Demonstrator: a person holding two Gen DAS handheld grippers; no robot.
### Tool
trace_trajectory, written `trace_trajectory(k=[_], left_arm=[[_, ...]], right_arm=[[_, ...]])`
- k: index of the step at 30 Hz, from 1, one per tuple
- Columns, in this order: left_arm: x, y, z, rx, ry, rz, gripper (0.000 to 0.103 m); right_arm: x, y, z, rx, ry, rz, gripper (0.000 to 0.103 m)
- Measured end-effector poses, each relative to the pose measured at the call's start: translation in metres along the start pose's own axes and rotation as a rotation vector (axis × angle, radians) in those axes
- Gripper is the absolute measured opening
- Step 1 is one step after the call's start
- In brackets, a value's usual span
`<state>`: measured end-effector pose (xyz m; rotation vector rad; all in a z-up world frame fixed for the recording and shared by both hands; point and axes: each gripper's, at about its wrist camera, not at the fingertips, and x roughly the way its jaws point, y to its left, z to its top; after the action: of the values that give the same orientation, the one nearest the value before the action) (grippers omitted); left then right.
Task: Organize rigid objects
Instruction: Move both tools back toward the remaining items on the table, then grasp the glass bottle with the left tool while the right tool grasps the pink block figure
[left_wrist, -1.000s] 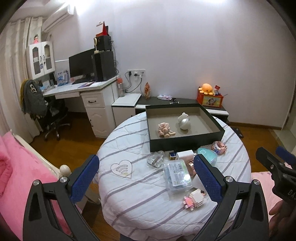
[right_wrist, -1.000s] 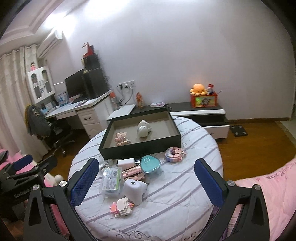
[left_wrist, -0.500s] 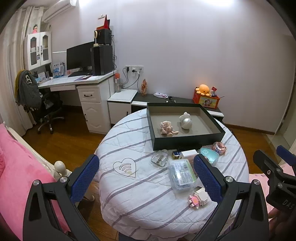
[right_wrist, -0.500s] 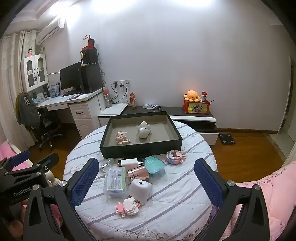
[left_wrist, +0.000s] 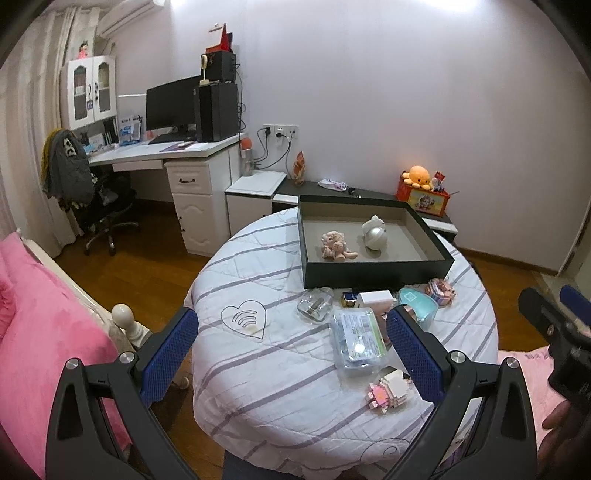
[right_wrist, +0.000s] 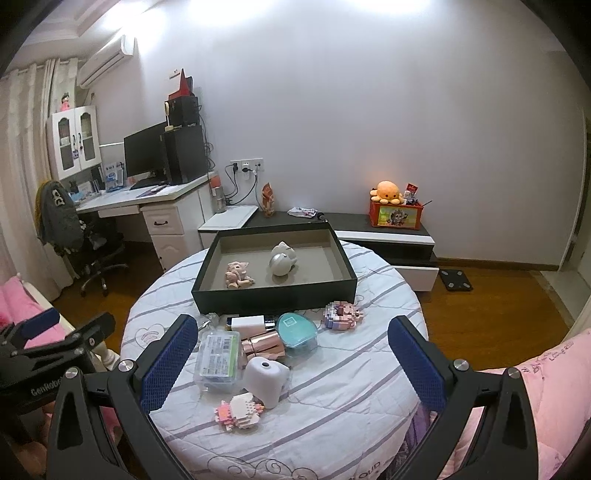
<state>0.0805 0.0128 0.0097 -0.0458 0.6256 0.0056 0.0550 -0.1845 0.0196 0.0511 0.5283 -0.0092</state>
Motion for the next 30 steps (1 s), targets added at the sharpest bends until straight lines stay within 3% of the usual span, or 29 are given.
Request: trace_trajectory(k=[11,19,30], left_arm=[[0.026,-0.009,-0.011,0.013,0.044,0.039,0.103],[0.083,-0.005,-0.022,0.002,0.134,0.03,0.103],[0.17,-0.004,-0.007,0.006,0.21,0.003,0.103]], right_arm=[[0.026,-0.029,-0.005,0.034,0.036,0.014,0.103],[0.076,-0.057,-0.018,0.061,0.143,-0.026,0.103],[0.156,-0.077,-0.028,0.057,0.274,-0.088,0.103]])
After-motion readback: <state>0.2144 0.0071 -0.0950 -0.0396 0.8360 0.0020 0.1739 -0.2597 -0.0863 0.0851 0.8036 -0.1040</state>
